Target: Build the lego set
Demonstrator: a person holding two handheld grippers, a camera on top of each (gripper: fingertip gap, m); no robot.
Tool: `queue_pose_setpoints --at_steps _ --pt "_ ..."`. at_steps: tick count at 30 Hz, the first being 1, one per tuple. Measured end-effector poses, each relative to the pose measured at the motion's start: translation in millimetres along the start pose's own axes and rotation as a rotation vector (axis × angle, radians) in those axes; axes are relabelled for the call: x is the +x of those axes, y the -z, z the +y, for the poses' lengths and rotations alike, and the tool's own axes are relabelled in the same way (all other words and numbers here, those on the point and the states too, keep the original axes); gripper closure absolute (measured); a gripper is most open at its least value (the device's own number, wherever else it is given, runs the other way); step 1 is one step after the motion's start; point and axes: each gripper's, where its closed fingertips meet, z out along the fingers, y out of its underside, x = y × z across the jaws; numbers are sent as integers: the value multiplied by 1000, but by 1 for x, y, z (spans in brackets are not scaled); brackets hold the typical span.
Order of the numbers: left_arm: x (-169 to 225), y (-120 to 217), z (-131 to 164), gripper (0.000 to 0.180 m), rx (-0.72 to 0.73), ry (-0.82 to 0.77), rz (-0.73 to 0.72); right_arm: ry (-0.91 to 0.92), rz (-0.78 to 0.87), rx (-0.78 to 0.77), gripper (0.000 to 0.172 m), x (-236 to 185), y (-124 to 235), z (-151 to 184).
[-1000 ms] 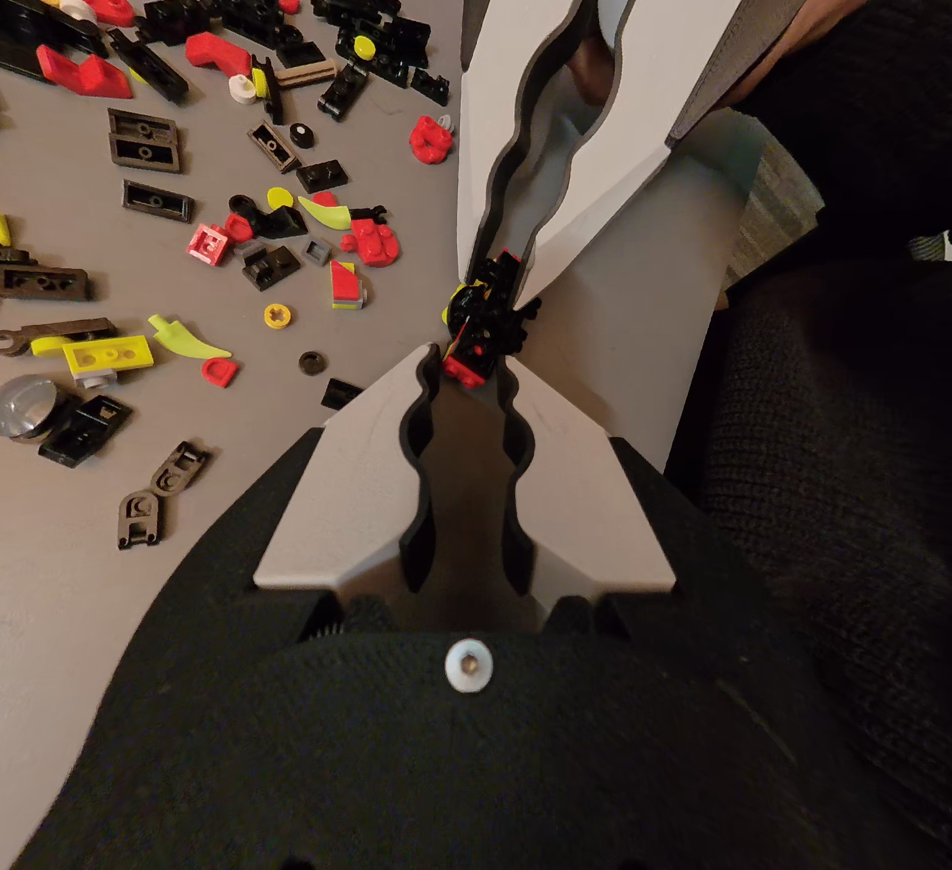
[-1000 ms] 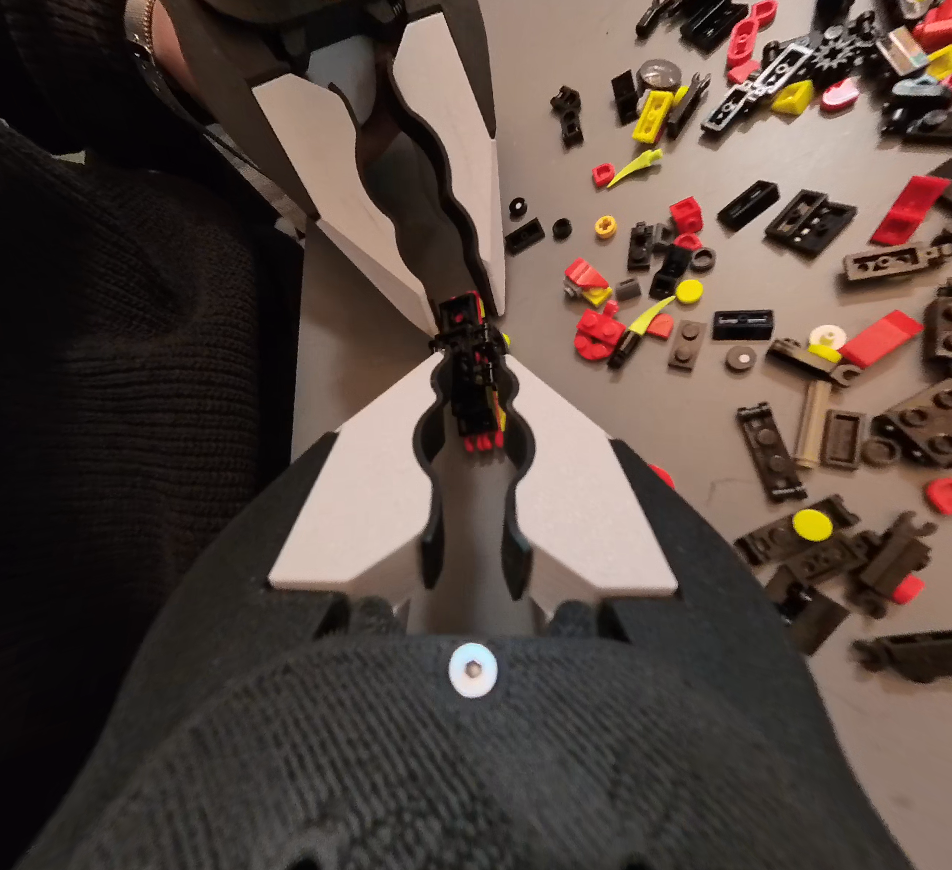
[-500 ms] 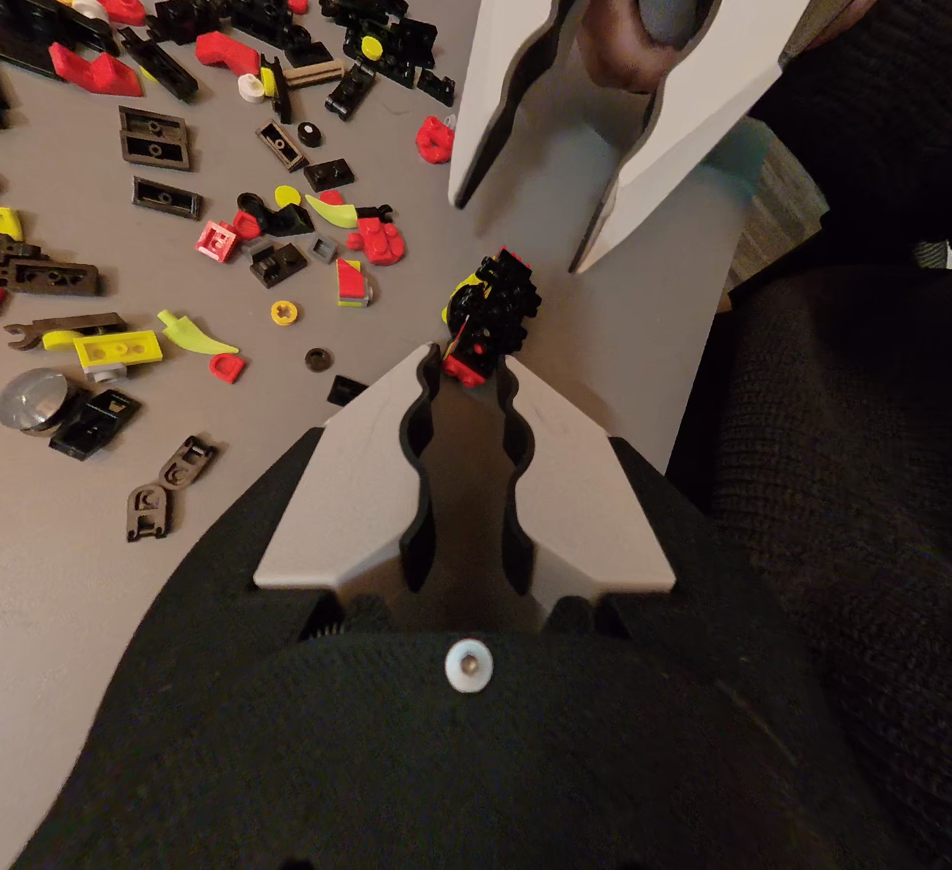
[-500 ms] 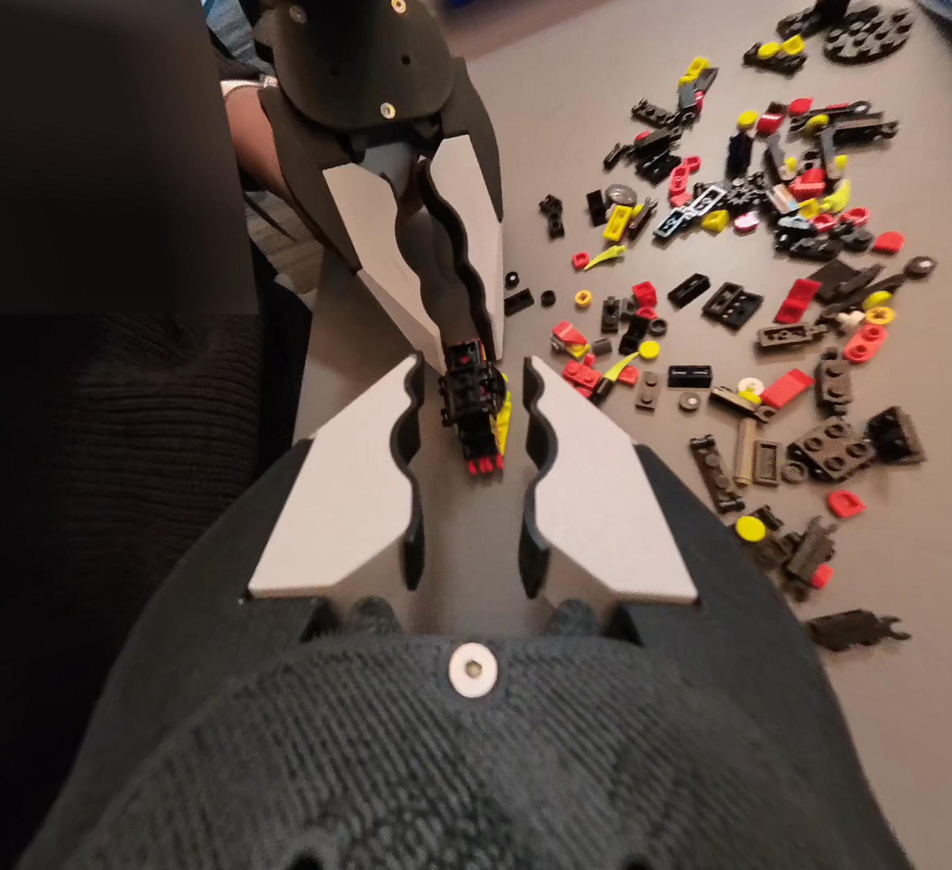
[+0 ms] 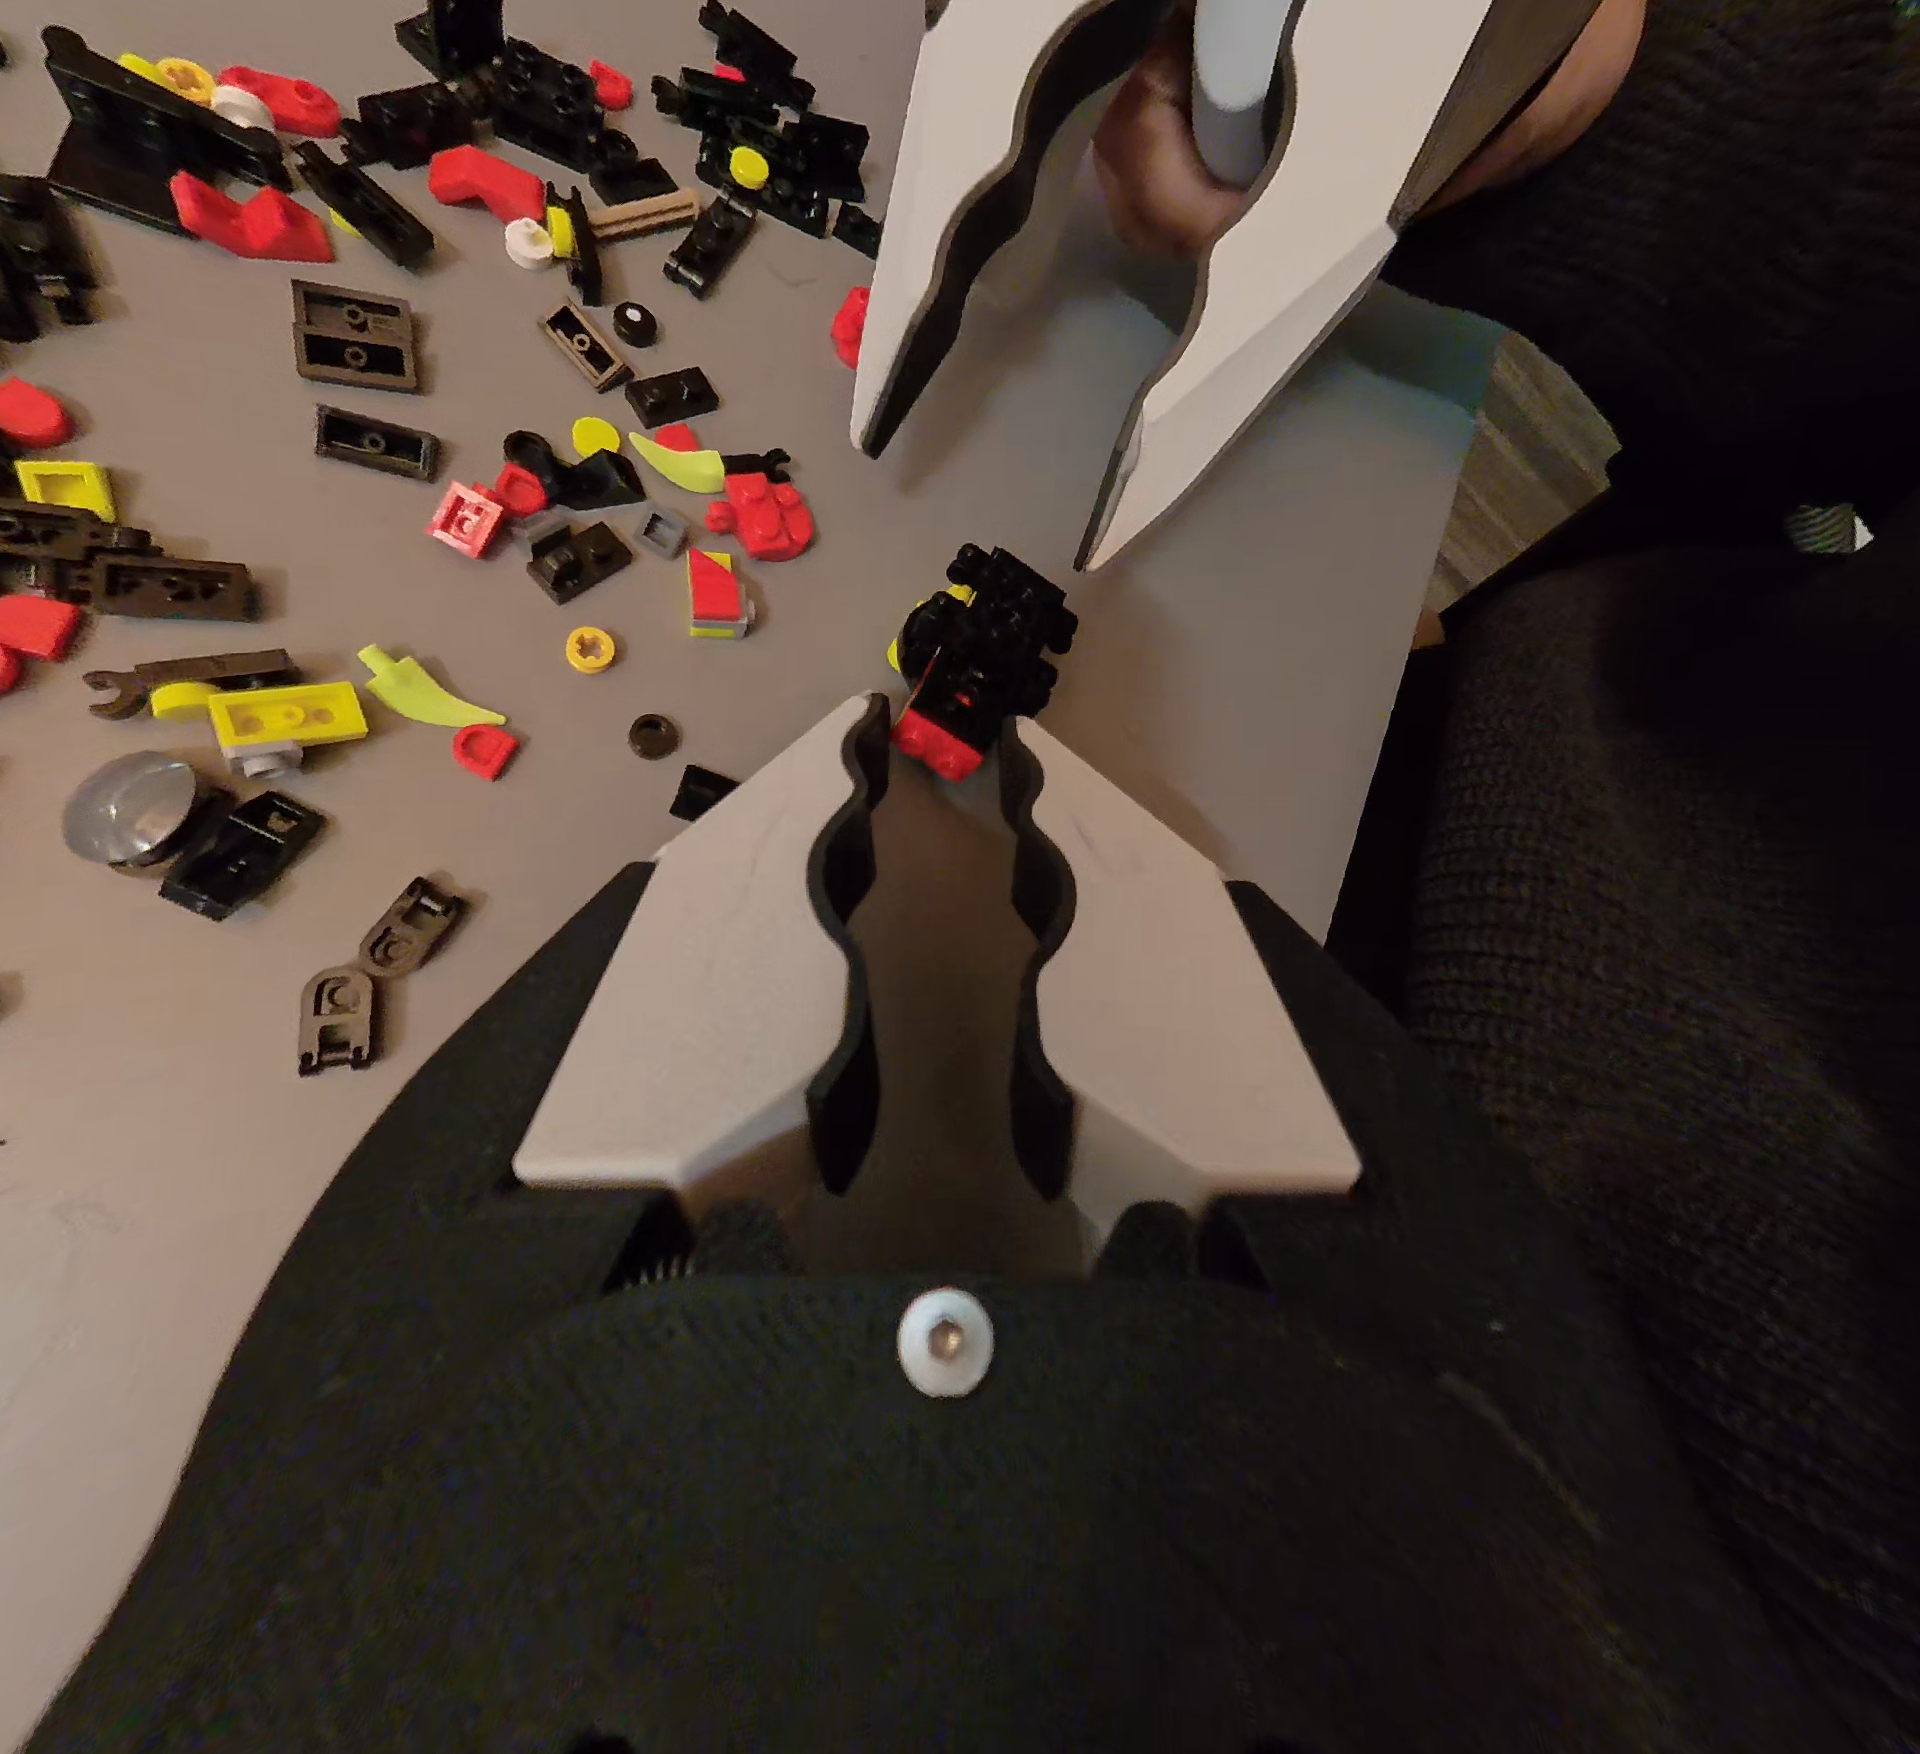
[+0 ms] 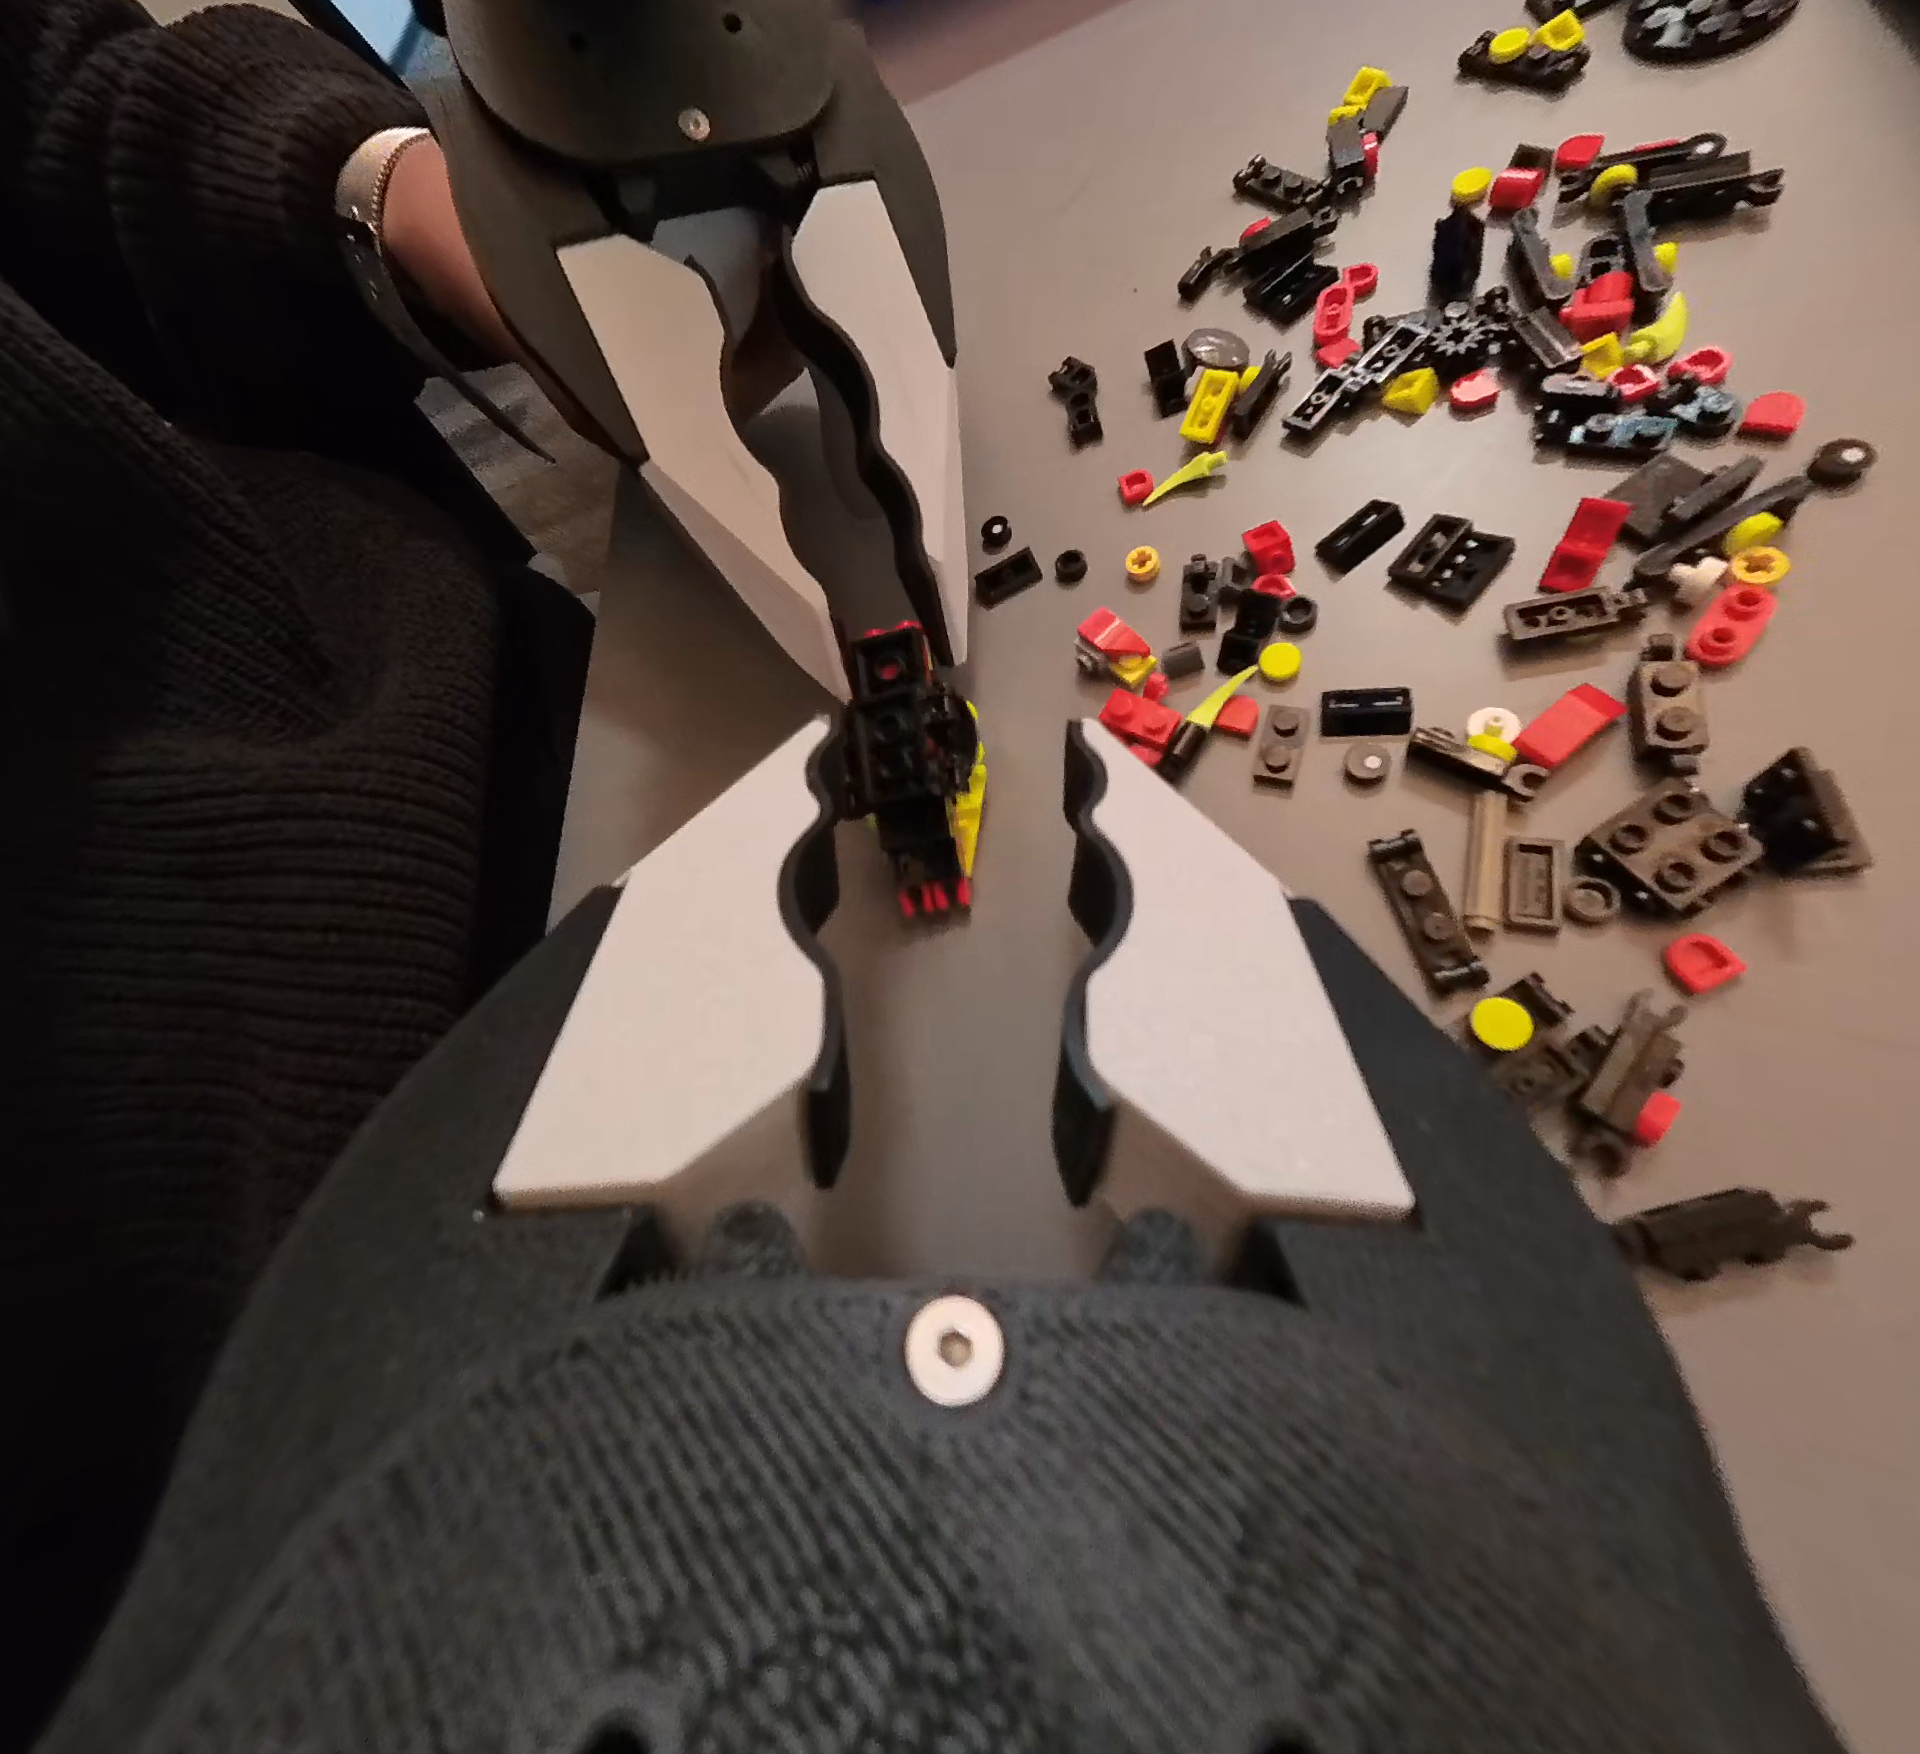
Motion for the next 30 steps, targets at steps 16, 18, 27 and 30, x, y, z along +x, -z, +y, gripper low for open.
queue_pose_setpoints --at_steps 16,18,27,30 --pt "-2 -3 1 163 -11 20 10 2 2 3 132 2 2 3" --pt "-2 -3 1 163 -10 21 12 2 1 6 132 2 2 3" --pt "-2 -3 2 163 -15 30 21 -2 -2 13 133 3 1 2" --pt "-2 -3 2 163 -15 31 21 -3 -3 14 133 3 1 2"
